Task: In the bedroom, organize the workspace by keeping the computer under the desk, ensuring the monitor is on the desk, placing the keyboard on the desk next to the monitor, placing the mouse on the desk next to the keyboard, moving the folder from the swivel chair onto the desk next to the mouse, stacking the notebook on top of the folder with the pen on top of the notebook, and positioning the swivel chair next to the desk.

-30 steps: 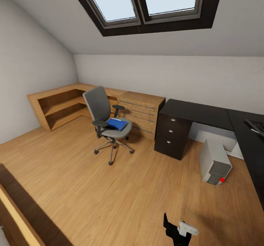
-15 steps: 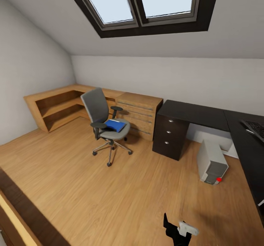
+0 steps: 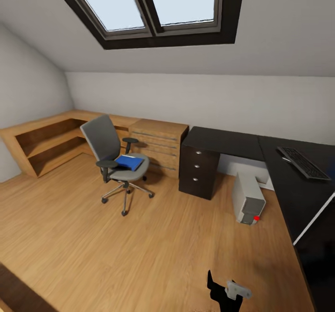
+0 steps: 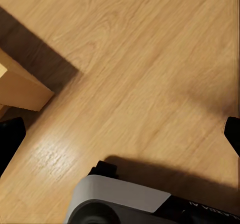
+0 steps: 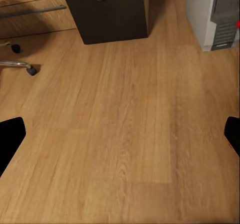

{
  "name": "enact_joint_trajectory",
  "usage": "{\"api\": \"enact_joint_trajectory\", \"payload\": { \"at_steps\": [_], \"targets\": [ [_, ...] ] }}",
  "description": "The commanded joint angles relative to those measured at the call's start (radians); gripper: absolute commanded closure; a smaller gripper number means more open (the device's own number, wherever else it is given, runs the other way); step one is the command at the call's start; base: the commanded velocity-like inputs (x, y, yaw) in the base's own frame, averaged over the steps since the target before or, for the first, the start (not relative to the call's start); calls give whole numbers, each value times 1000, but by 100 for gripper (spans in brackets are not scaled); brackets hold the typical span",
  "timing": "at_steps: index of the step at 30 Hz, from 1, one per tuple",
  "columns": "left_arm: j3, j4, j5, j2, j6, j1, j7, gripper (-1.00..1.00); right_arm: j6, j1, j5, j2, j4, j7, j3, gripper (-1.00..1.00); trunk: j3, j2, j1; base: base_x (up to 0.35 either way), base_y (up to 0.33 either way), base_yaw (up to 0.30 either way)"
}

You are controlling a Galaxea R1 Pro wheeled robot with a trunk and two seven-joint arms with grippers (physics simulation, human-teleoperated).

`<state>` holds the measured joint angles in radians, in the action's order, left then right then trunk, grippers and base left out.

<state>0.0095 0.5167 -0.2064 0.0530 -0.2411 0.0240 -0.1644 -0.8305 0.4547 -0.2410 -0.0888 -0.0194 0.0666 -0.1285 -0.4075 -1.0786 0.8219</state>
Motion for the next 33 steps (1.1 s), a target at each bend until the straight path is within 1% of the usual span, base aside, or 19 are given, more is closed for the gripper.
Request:
{"api": "enact_joint_trajectory", "payload": {
  "at_steps": [1,5,11,14,19,23,33],
  "targets": [
    [1,2,-4,0,-1,1,-1,-100,-4,1,-2,0,-2,7,-8,-100,2,7,-4,0,0,-266],
    [0,2,-4,-1,-1,1,-1,-100,-4,0,-1,0,-2,7,-8,-100,15,35,-19,0,0,-266],
    [1,2,-4,-2,-1,1,-1,-100,-4,-3,21,0,-2,7,-8,-100,15,35,-19,0,0,-266],
    [1,2,-4,-3,-1,1,1,-100,-4,-5,43,0,-2,7,-8,-100,15,35,-19,0,0,-266],
    [2,2,-5,-5,-1,1,6,-100,-4,-5,52,0,-2,7,-8,-100,15,35,-19,-25,0,-266],
    [3,2,-5,-5,-1,1,7,-100,-4,-5,53,0,-2,7,-8,-100,15,35,-19,-235,0,-266],
    [3,2,-5,-5,-1,1,6,-100,-4,-5,58,0,-2,7,-8,-100,15,35,-19,-322,-2,-266]
  ]
}}
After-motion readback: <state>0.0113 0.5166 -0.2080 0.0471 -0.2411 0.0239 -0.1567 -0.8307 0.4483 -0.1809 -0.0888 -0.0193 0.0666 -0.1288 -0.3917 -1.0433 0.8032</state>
